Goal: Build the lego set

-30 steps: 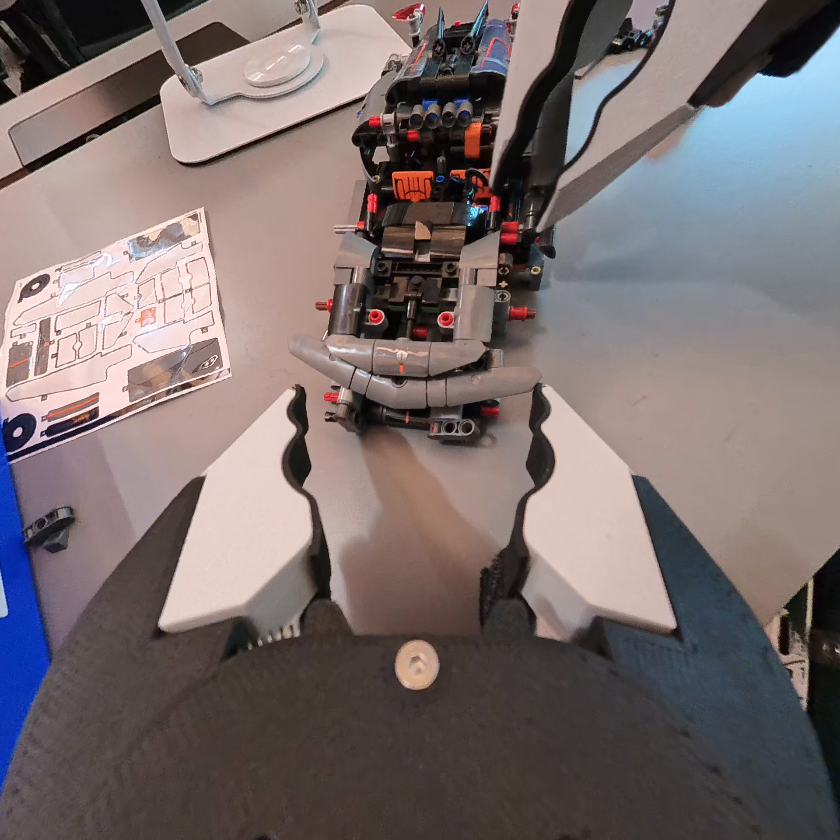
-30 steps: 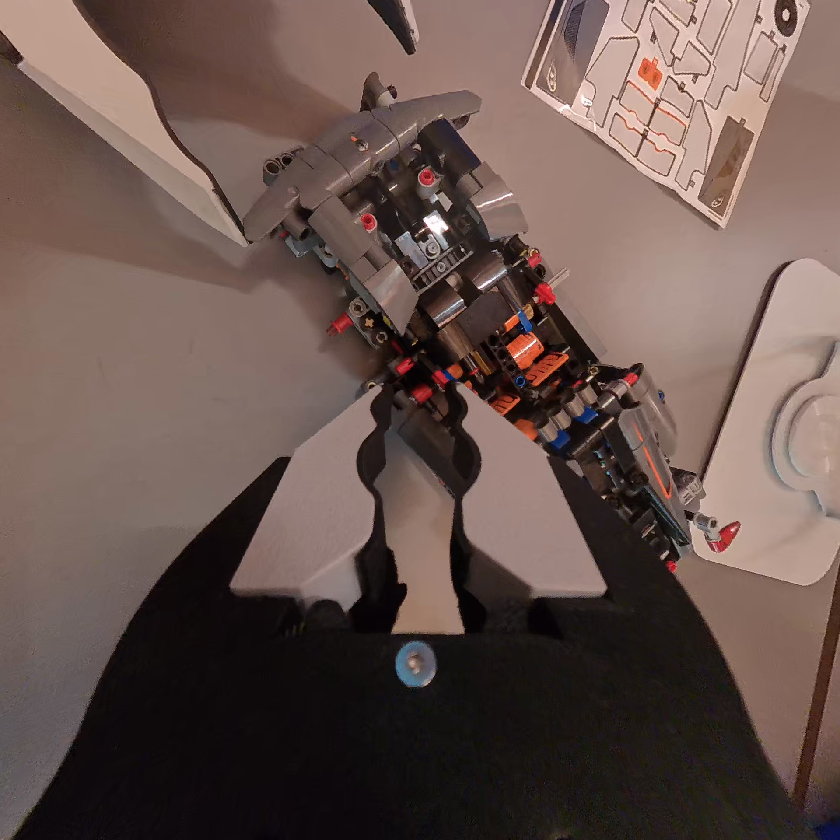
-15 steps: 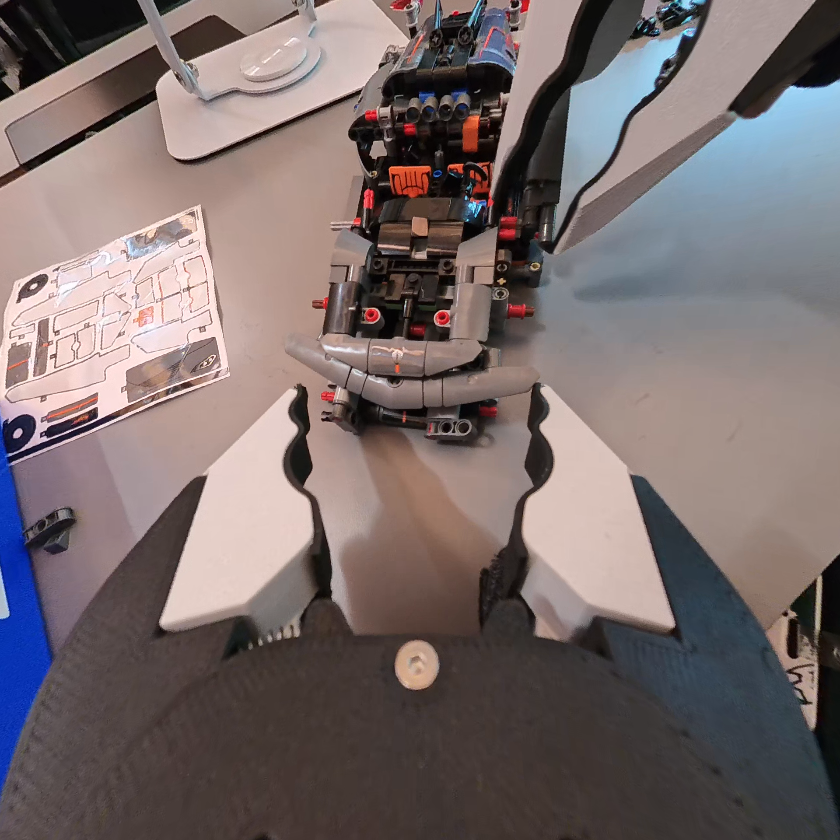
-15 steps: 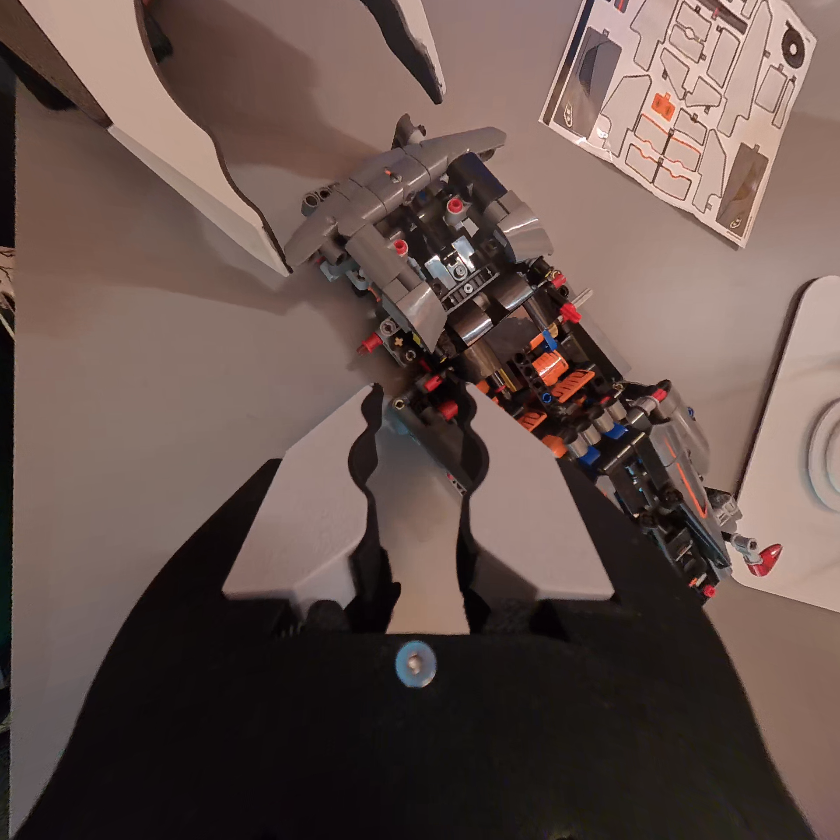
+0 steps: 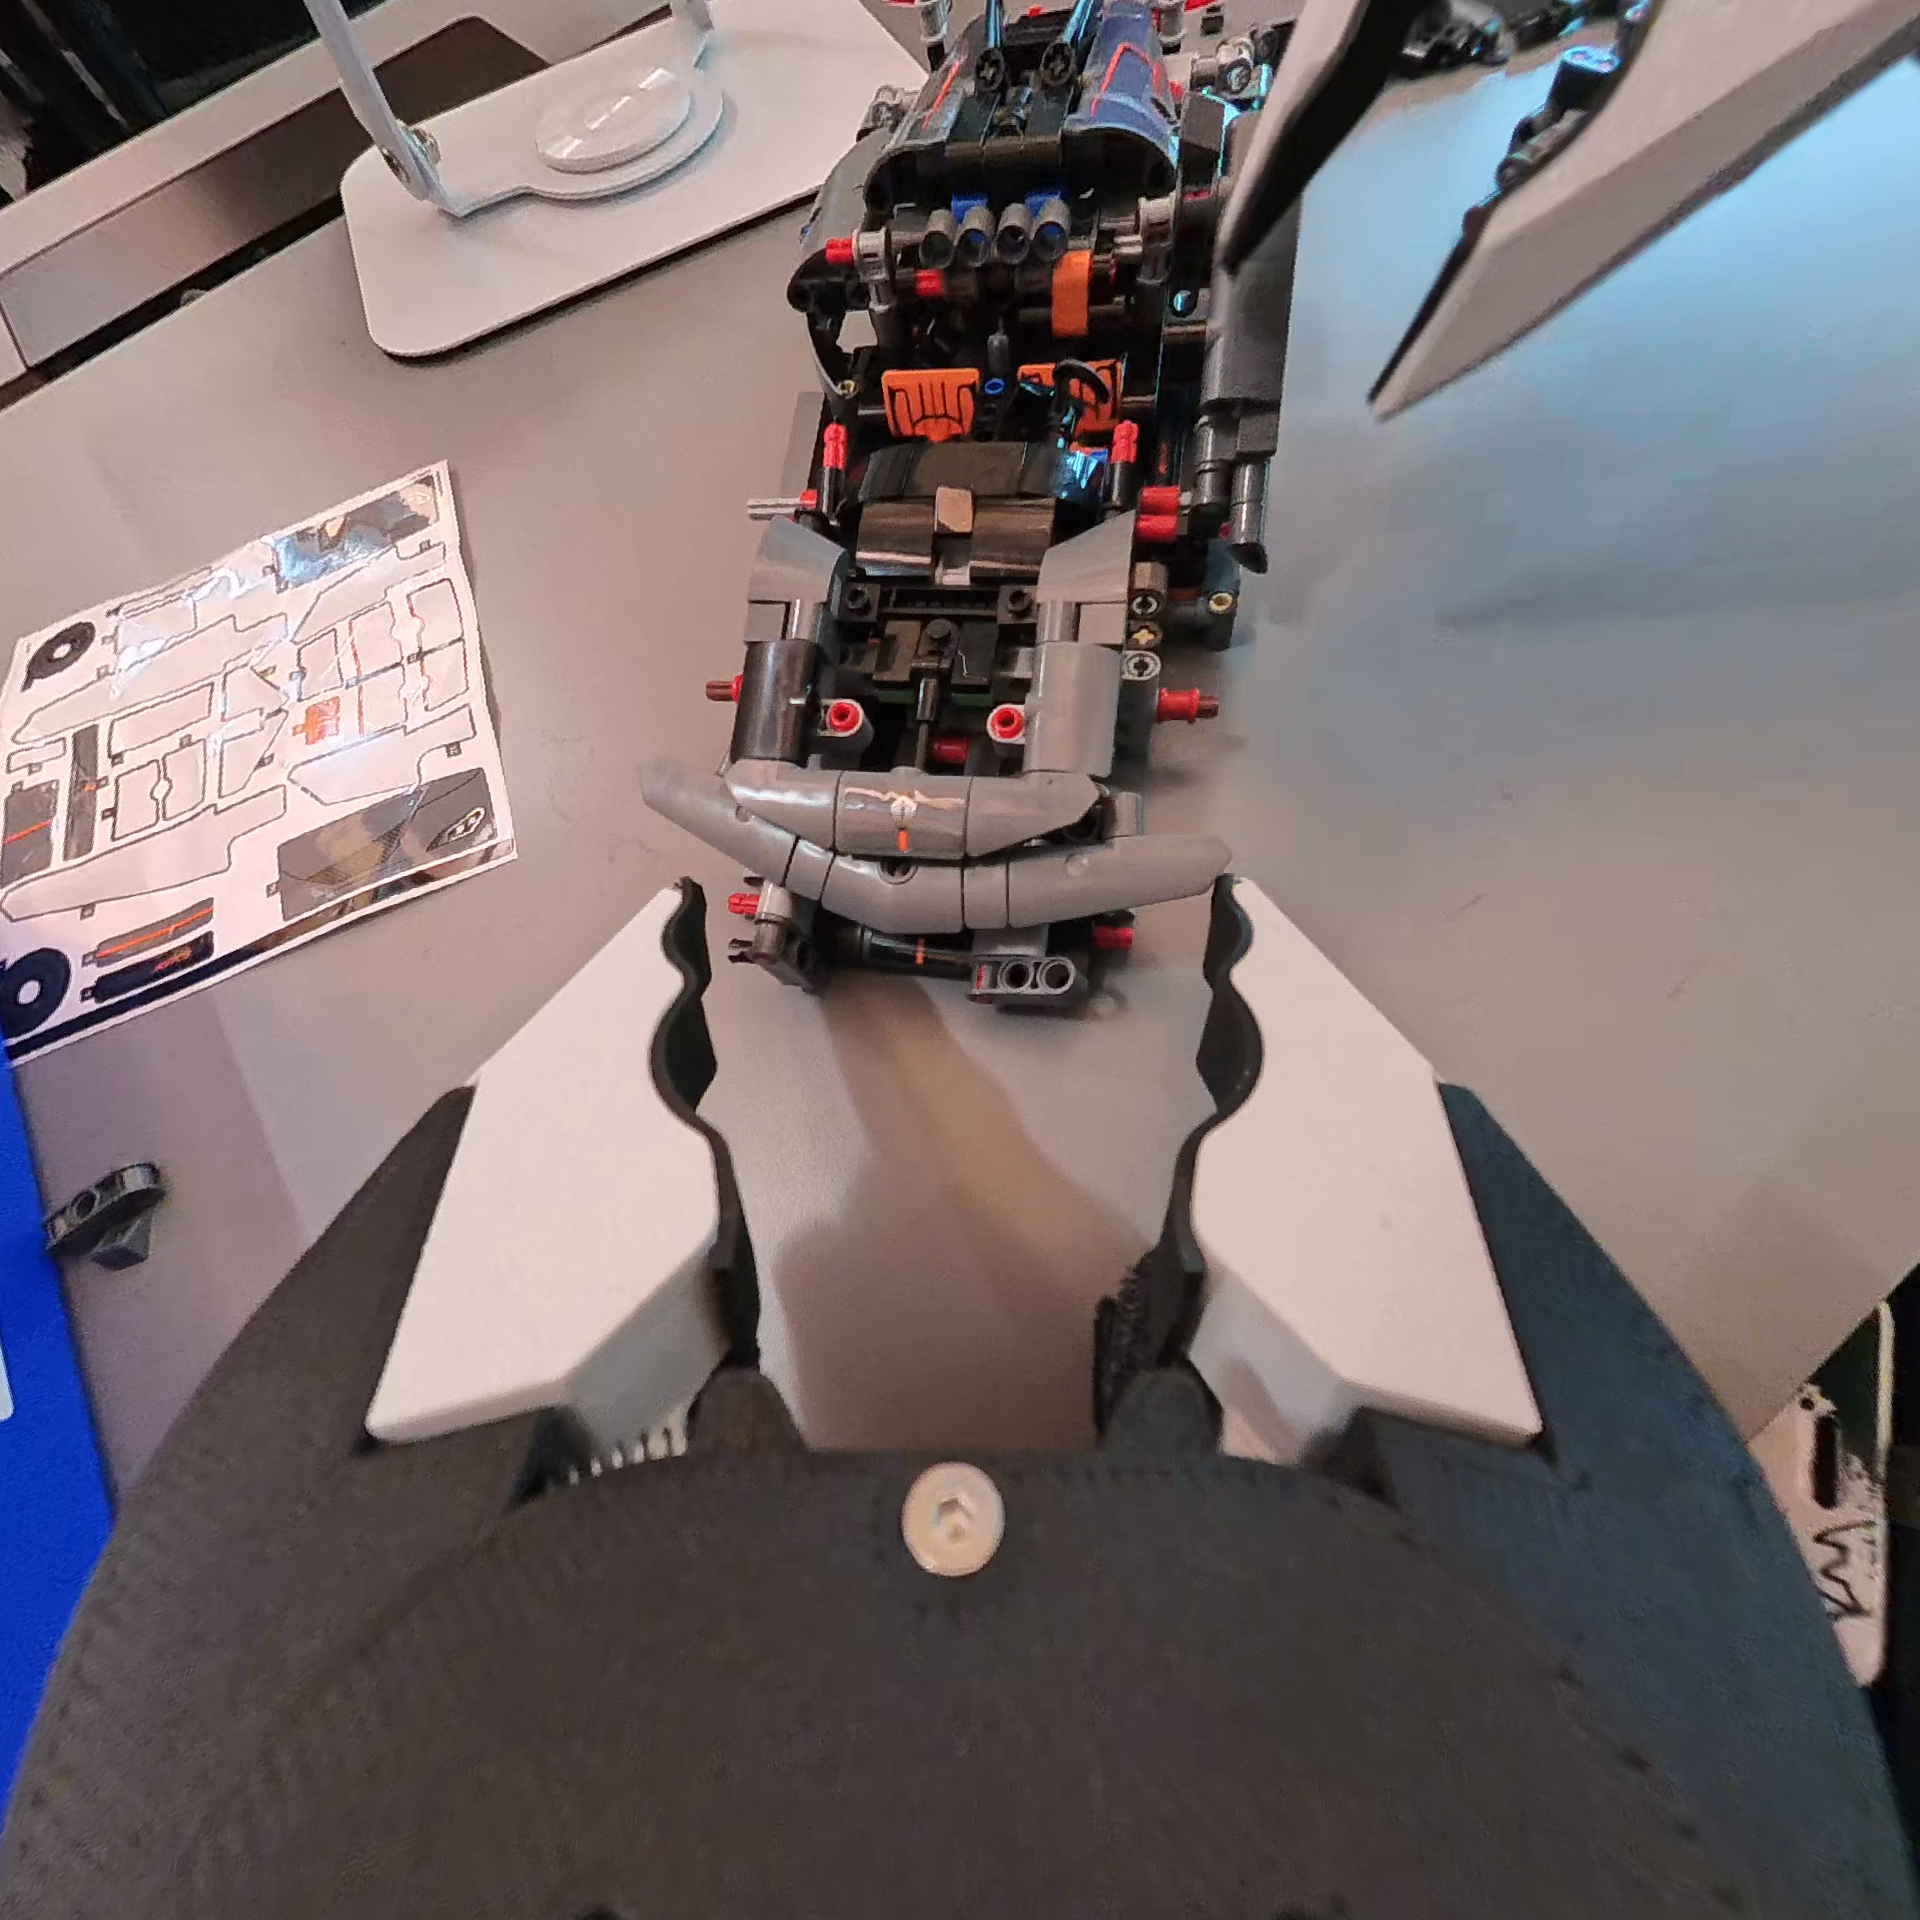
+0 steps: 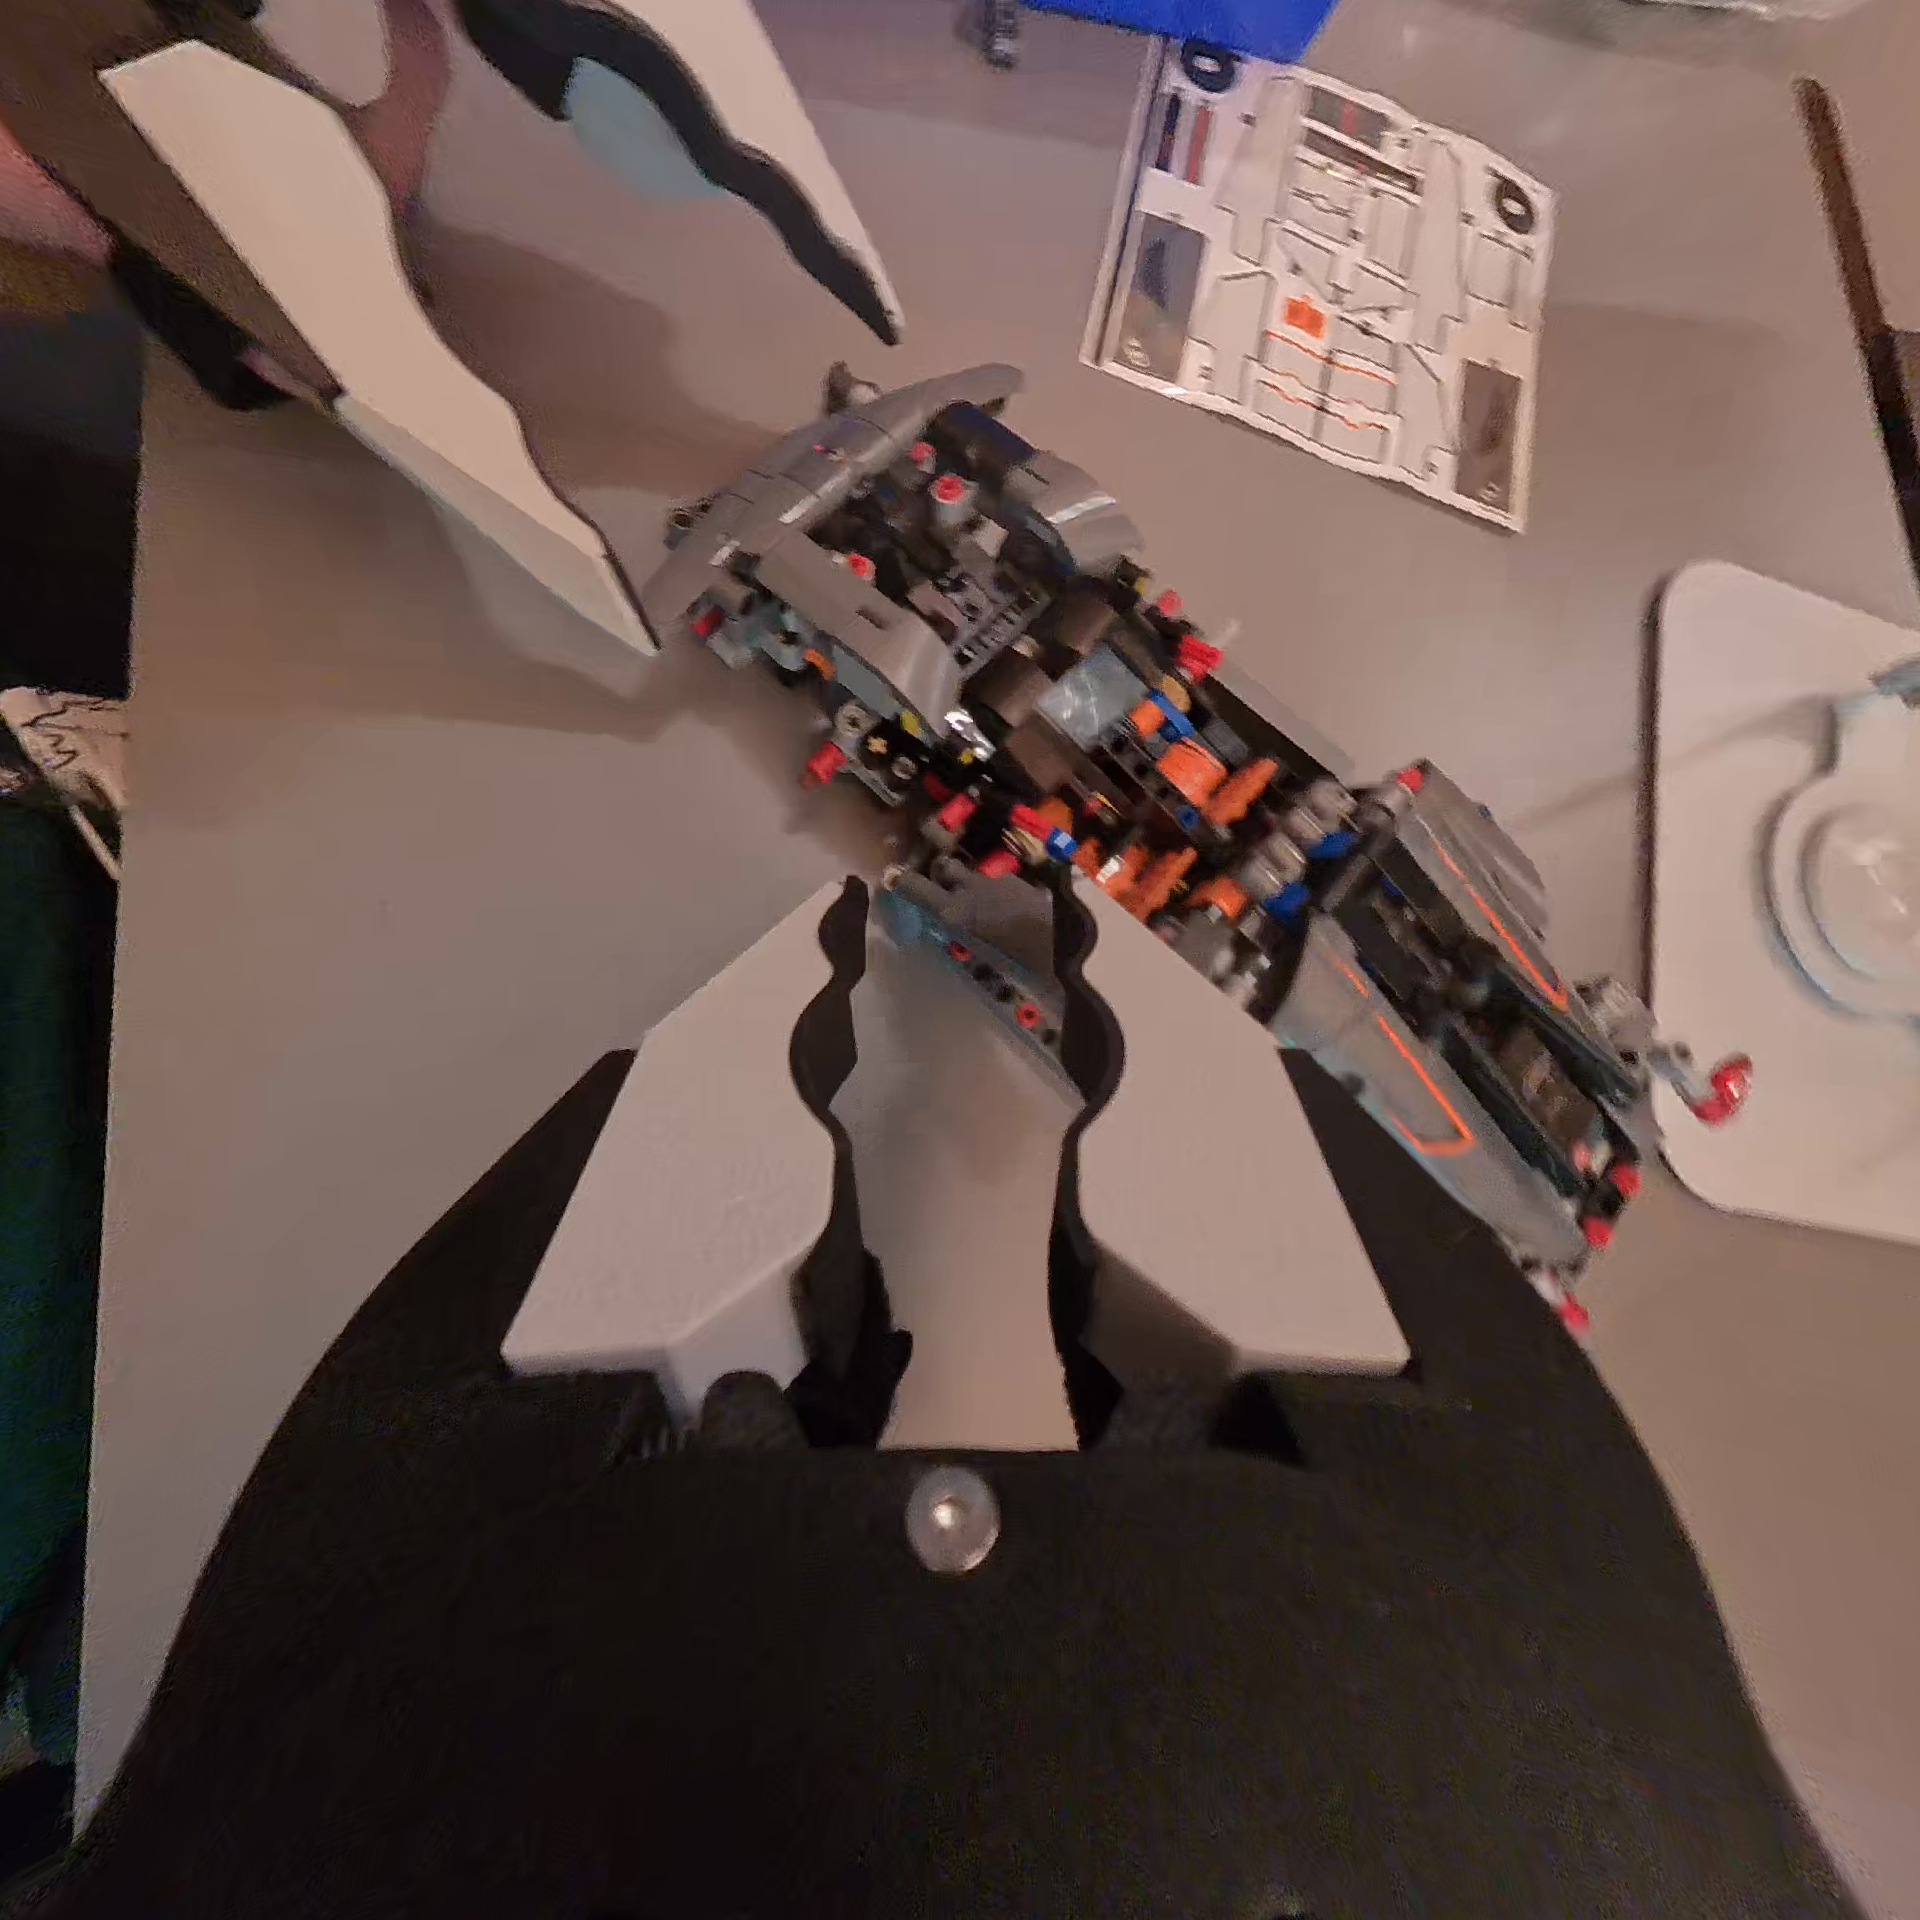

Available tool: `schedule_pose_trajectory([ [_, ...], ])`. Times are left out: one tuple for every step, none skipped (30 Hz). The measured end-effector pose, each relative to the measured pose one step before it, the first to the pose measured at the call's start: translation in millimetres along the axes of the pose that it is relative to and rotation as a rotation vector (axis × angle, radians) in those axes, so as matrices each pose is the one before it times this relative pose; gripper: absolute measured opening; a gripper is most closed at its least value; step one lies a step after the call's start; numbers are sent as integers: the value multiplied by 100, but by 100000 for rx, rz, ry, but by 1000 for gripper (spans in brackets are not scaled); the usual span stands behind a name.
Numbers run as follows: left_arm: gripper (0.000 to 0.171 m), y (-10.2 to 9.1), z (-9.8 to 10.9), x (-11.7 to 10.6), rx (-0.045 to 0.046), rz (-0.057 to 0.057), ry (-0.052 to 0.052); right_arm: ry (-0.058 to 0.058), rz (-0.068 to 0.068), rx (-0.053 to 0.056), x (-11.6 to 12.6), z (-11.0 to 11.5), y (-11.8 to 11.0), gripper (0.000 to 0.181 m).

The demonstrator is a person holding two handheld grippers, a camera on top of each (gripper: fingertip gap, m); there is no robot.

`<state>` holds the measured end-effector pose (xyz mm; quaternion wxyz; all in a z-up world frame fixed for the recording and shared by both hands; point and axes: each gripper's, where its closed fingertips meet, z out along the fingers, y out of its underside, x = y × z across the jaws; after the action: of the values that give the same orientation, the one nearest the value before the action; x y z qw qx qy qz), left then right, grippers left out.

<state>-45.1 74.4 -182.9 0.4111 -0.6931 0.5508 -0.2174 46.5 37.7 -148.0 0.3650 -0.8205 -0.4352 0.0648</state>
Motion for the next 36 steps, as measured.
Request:
schedule_pose_trajectory([
  [94,-34,13,2,102,180,4,2838,2963,455,630,-443,359,34],
  [94,-12,28,22,-15,238,45,3301,3736,268,773,-436,409,35],
  [94,12,34,18,-174,230,52,2405,3874,440,653,-408,375,36],
  [94,-12,28,10,-18,271,-24,423,3565,1029,317,-332,238,36],
  [94,-15,26,21,5,254,-21,-389,3460,1006,158,-222,186,38],
  [94,2,24,17,-122,193,55,446,3174,96,237,-94,250,42],
  [94,17,34,16,-216,159,67,76,2050,-480,112,11,277,45],
  [94,14,32,8,-195,141,-65,30,712,95,-13,23,130,47],
  [94,9,8,-3,-85,153,-130,1465,-166,1711,98,-65,-170,47],
  [94,4,11,-3,-49,121,-151,1237,-132,2384,31,-100,-312,47],
  [94,-4,-8,1,34,108,-142,-87,136,1373,-146,-7,-193,49],
  [94,-2,-2,-13,15,65,-127,-310,164,-341,-143,130,47,51],
  [94,9,7,4,-46,43,-50,-426,-206,-1404,-151,222,193,50],
  [94,10,17,-2,-100,11,8,-1065,-785,-1217,-298,274,152,49],
  [94,0,4,2,-45,15,1,-1390,-964,-815,-383,258,41,48],
  [94,3,-5,3,-17,53,-20,-518,-783,-199,-270,182,-88,51],
  [94,3,-3,11,-56,89,-32,153,-532,538,-120,59,-223,51],
  [94,11,10,3,-104,84,-56,-415,-81,1119,-139,-65,-316,49],
  [93,21,15,7,-118,70,-45,-744,383,918,-144,-90,-292,47],
  [93,13,12,-2,-125,70,-34,-352,124,2,-106,-35,-138,47],
  [93,10,18,7,-144,55,5,-111,-990,-612,-154,-11,-31,47],
  [93,26,12,23,-153,53,56,-36,-2449,-76,-251,-47,-133,47],
  [93,-2,7,22,-71,86,89,316,-2518,-402,-234,-29,-103,47],
  [93,10,9,16,-57,80,123,762,-1629,-1223,-112,66,35,49],
  [93,12,12,27,-119,40,159,787,-839,-1228,-31,90,92,51],
  [93,9,14,30,-96,28,173,603,-200,-245,41,64,39,50],
  [93,-1,5,21,-39,2,129,652,1147,-408,196,56,141,48],
  [93,-5,-11,14,26,-42,112,281,1829,-1202,241,73,318,48],
  [93,-10,-10,-1,103,-81,70,-65,1359,-788,201,84,294,49],
  [93,-22,-17,2,130,-108,28,-156,858,-104,122,70,203,48],
  [93,-7,-12,0,78,-105,66,-121,480,29,58,77,134,48],
  [93,-10,-6,7,52,-75,109,131,29,-647,19,111,192,50],
  [93,-5,10,11,-14,-41,108,429,-743,-1543,5,143,293,52],
  [93,4,2,18,-75,-21,100,1064,-1442,-2140,67,157,364,52],
  [93,17,9,-3,-113,-8,8,1366,-1822,-2216,81,180,378,51],
  [94,9,6,-41,-112,-127,-243,831,-1505,-1879,-5,190,326,50],
])
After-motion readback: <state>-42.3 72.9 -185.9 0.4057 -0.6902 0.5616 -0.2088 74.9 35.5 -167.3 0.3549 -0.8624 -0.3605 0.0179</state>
